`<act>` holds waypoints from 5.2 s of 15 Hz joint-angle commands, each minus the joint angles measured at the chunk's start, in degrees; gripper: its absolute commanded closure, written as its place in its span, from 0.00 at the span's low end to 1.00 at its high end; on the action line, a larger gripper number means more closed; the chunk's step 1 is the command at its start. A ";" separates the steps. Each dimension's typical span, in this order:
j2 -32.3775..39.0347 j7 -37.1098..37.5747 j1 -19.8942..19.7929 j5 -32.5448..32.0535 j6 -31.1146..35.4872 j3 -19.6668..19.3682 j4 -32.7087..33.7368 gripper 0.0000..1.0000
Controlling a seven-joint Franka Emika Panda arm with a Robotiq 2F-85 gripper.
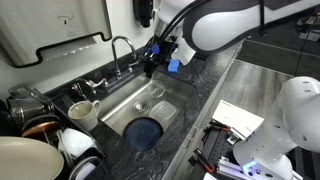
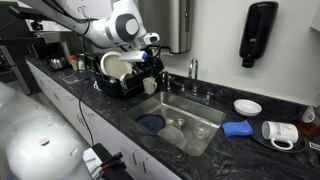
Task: Move the tap nozzle to the left
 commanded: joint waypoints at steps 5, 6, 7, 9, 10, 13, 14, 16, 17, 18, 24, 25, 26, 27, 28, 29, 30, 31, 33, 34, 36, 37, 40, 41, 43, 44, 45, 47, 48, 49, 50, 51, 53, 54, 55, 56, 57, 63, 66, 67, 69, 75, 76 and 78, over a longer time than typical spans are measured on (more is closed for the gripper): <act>1.45 -4.66 -0.96 -4.91 3.85 -1.08 0.06 0.00; 1.43 -4.47 -0.96 -4.91 3.82 -1.07 0.06 0.00; 1.36 -4.41 -0.96 -4.90 3.80 -1.05 0.06 0.00; 1.29 -4.37 -0.96 -4.90 3.80 -1.02 0.06 0.00; 2.41 -6.01 -0.77 -2.92 3.60 -2.73 0.89 0.00; 4.85 -5.80 -2.87 -2.89 5.64 -4.98 2.45 0.00; 5.84 -6.05 -3.30 -3.08 6.20 -5.87 3.21 0.00; 8.09 -9.04 -3.18 -2.19 8.42 -7.93 4.80 0.00; 9.31 -10.36 -3.03 -1.54 9.44 -8.75 5.59 0.00; 10.70 -12.76 -2.31 0.07 10.39 -9.87 6.73 0.00; 18.54 -19.76 -2.24 6.82 11.42 -11.31 13.35 0.00; 19.64 -19.53 -2.60 6.31 11.49 -11.12 14.44 0.00; 20.63 -19.26 -2.85 5.72 11.36 -10.98 15.58 0.00; 21.54 -19.01 -3.02 5.30 11.02 -10.86 16.71 0.00; 22.40 -18.78 -3.15 4.77 10.76 -10.73 17.84 0.00; 23.20 -18.81 -3.20 4.45 10.78 -10.65 18.84 0.00; 23.90 -18.87 -3.21 4.33 10.75 -10.61 19.79 0.00; 24.63 -19.25 -3.22 4.47 10.99 -10.60 20.61 0.00; 26.11 -20.44 -3.26 5.14 11.24 -10.60 22.32 0.00; 26.82 -20.95 -3.33 5.29 11.24 -10.59 23.11 0.00; 28.30 -23.36 -3.48 6.85 11.31 -10.48 24.54 0.00; 28.99 -24.93 -3.57 7.71 11.35 -10.34 25.13 0.00; 30.78 -29.55 -3.98 9.79 11.04 -9.86 26.75 0.00; 31.25 -30.96 -4.12 10.58 10.94 -9.67 27.16 0.00; 32.05 -34.08 -4.43 12.64 10.70 -9.08 28.05 0.00; 32.36 -35.10 -4.53 13.32 10.55 -8.82 28.41 0.00; 32.73 -35.82 -4.61 13.96 10.31 -8.59 28.88 0.00; 33.31 -35.27 -4.63 14.06 9.77 -8.34 29.55 0.22; 33.50 -33.92 -4.53 13.29 9.83 -8.48 29.73 0.26; 33.66 -32.19 -4.39 12.14 10.06 -8.77 29.91 0.32; 33.86 -30.54 -4.33 11.39 10.25 -9.04 30.02 0.40; 33.95 -29.12 -4.30 10.88 10.16 -9.20 30.15 0.47; 33.98 -25.23 -4.06 9.06 9.85 -9.66 30.26 0.61; 34.02 -22.80 -3.88 7.65 9.68 -9.95 30.31 0.69; 33.95 -19.55 -3.63 5.80 9.12 -10.35 30.28 0.75; 33.87 -16.23 -3.37 3.74 8.67 -10.72 30.24 0.83; 33.82 -13.44 -3.21 2.10 8.12 -10.86 30.24 0.89; 33.66 -9.35 -2.73 1.76 5.75 -9.41 30.45 0.94; 33.23 -12.05 -2.68 4.33 4.96 -8.13 30.33 0.94; 33.10 -13.41 -2.66 5.43 4.86 -7.64 30.25 0.94; 32.92 -16.48 -2.66 8.13 4.28 -6.59 30.29 0.94; 33.27 -19.27 -2.16 9.39 2.31 -5.14 31.27 0.94; 33.26 -18.32 -2.00 8.49 1.43 -5.27 31.48 0.51; 33.07 -16.36 -1.60 6.62 -0.94 -5.65 31.65 0.43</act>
